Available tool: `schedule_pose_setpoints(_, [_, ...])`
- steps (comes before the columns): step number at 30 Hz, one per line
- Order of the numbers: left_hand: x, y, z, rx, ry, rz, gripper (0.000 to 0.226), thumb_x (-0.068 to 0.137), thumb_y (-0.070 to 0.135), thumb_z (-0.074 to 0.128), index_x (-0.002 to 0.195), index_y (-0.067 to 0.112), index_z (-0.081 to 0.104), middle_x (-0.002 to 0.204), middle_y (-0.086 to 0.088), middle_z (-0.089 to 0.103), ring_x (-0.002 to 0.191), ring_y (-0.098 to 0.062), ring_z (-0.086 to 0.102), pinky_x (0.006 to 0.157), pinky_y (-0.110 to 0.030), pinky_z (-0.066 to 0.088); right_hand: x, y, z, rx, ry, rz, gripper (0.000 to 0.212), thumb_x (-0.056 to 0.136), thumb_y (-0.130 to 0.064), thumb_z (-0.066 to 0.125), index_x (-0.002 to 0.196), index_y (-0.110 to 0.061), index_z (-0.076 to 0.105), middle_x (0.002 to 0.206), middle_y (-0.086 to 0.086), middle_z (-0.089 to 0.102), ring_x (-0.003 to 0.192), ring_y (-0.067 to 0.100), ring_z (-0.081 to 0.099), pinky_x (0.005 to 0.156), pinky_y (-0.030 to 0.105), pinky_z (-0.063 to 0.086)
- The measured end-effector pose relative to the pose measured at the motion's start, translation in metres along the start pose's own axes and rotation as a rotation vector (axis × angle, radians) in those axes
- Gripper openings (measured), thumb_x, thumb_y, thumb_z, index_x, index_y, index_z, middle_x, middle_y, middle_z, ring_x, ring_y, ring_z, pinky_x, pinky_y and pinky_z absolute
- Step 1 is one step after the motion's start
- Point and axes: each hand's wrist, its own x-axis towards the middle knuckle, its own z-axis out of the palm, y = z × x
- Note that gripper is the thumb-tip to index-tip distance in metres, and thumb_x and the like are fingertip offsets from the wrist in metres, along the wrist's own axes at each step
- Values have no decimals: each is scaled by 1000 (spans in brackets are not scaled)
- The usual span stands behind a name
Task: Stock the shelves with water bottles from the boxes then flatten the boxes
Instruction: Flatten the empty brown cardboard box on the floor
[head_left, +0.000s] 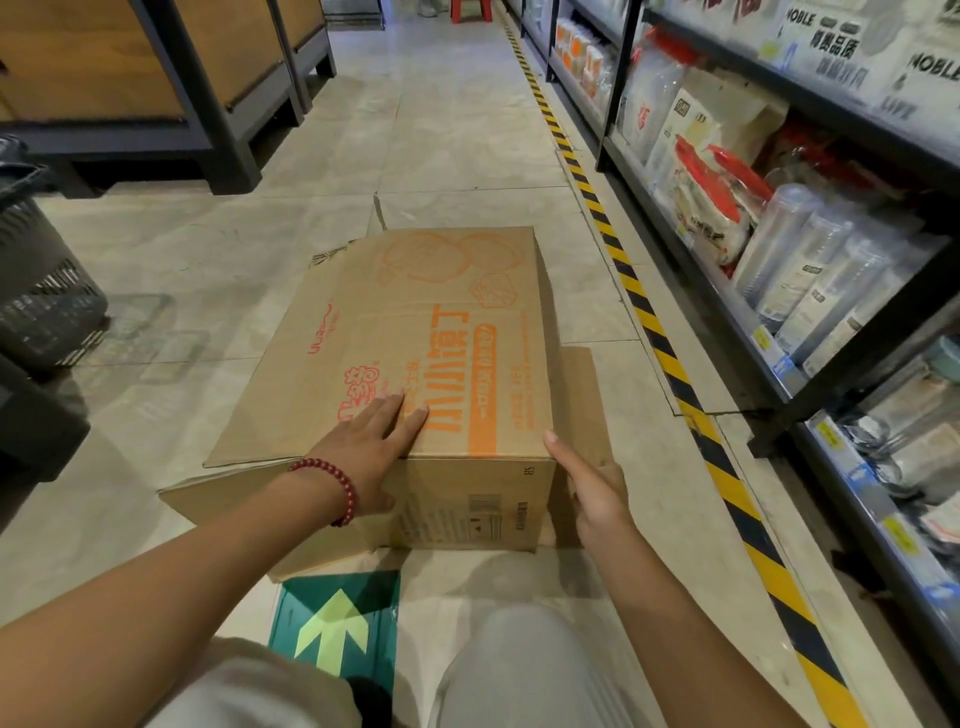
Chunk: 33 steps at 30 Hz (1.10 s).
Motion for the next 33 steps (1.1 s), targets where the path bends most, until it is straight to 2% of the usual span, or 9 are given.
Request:
schedule_pose_setpoints(3, [1, -1, 1, -25, -2, -9, 113, 81, 38, 69, 146, 30, -23, 157, -4, -20, 146, -22, -10, 119, -39, 11, -8, -2, -7, -112, 350, -270, 94, 74, -30, 80, 147, -19, 21, 147, 7, 29, 127, 28, 43, 95, 42, 47])
schedule_pose_setpoints(6, [1, 0, 0, -47, -3, -10, 113, 80, 40, 70, 147, 29, -21, 157, -4, -19, 146, -23, -10, 120, -40, 11, -18, -11, -18, -27, 510, -678, 85, 77, -6, 74, 144, -22, 24, 148, 6, 20, 123, 18, 44, 87, 12, 49])
schedule_pose_setpoints(11, [1, -1, -4, -83, 38, 3, 109, 81, 47, 67, 150, 23, -13, 158, -6, -12, 146, -22, -5, 119, -36, 13, -27, -19, -13, -161, 361, -1183, 92, 70, 1, 76, 141, -21, 23, 148, -2, 18, 134, 29, 36, 105, 39, 43])
schedule_pose_setpoints(14, [0, 2, -9, -215, 76, -5, 111, 78, 48, 68, 150, 19, -10, 159, -3, -5, 146, -19, 1, 119, -33, 14, -32, -14, 3, -352, 96, -1365, 95, 71, -1, 73, 143, -28, 17, 152, -4, 13, 141, 33, 24, 109, 38, 39])
schedule_pose_setpoints(18, [-1, 4, -14, -457, 194, -66, 134, 66, 49, 79, 146, 15, -24, 159, -5, -6, 146, -19, 0, 119, -33, 10, -36, -6, 20, -770, -173, -1101, 87, 83, -18, 63, 148, -40, 9, 152, -20, 14, 140, -3, 1, 110, 7, 3])
schedule_pose_setpoints(20, [-1, 4, -18, -516, 317, -86, 142, 61, 47, 83, 144, 13, -28, 159, -8, -9, 146, -20, -3, 119, -34, 8, -30, -2, 18, -1043, -190, -1017, 80, 88, -26, 57, 149, -40, 7, 153, -25, 8, 137, -9, -6, 106, 8, -9])
schedule_pose_setpoints(24, [-4, 7, -22, -377, 403, -41, 144, 61, 52, 81, 138, 16, -34, 155, -7, -25, 144, -22, -17, 119, -35, -2, -28, 1, 18, -1219, -223, -943, 70, 89, -24, 52, 149, -33, 19, 157, -19, 10, 144, 5, 0, 114, 30, 20])
schedule_pose_setpoints(27, [-2, 15, -20, -205, 310, 45, 134, 66, 58, 74, 142, 23, -30, 152, 0, -32, 143, -22, -22, 120, -42, 1, -31, -1, 23, -1241, -188, -928, 66, 87, -18, 49, 148, -31, 27, 156, -18, 16, 144, 6, 3, 109, 29, 29])
schedule_pose_setpoints(33, [0, 20, -13, 46, 138, 81, 112, 78, 60, 62, 150, 19, -14, 157, -5, -18, 145, -22, -14, 117, -37, -2, -43, -3, 51, -1065, -326, -938, 56, 85, -8, 51, 140, -15, 45, 150, -2, 37, 142, 11, 20, 110, 12, 10])
